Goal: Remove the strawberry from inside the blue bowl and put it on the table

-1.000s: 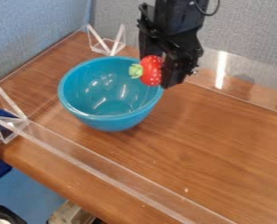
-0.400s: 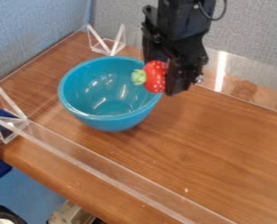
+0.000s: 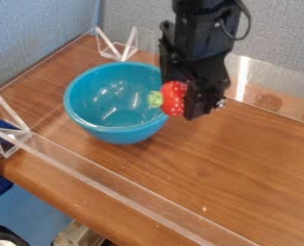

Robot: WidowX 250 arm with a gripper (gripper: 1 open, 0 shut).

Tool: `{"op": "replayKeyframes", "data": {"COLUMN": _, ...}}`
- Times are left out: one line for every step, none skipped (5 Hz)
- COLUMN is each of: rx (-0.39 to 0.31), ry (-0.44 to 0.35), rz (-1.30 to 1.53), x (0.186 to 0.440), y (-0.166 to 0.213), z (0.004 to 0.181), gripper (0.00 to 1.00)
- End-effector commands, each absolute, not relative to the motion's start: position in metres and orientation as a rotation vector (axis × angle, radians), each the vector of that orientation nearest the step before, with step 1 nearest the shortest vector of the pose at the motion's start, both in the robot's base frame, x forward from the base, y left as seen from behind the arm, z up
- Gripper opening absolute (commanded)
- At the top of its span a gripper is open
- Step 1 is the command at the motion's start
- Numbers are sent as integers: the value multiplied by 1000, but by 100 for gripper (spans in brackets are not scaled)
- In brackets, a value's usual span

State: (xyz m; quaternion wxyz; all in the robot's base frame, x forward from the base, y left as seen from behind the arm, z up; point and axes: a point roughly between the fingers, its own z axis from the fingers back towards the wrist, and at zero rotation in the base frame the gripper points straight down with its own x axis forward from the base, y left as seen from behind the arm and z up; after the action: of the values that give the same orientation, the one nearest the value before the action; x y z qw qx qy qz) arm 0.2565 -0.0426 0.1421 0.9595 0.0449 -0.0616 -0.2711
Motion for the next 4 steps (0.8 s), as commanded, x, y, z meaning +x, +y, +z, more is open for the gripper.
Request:
{"op": "replayKeyframes", "data": {"rx": 86, "ry": -176, "rz": -568, "x": 257, "y": -48, "z": 142, "gripper": 0}}
{"op": "replayKeyframes", "data": {"rx": 73, "ry": -168, "rz": -592, "x": 258, "y": -56, "z": 124, "gripper": 0}}
{"op": "replayKeyframes", "data": {"rx": 61, "ry": -146, "rz": -614, "x": 256, "y": -66, "z": 97, "gripper": 0}}
{"op": "replayKeyframes", "data": {"rx": 55, "ry": -132, "rz": -630, "x": 257, "y": -70, "z": 72, "gripper": 0}}
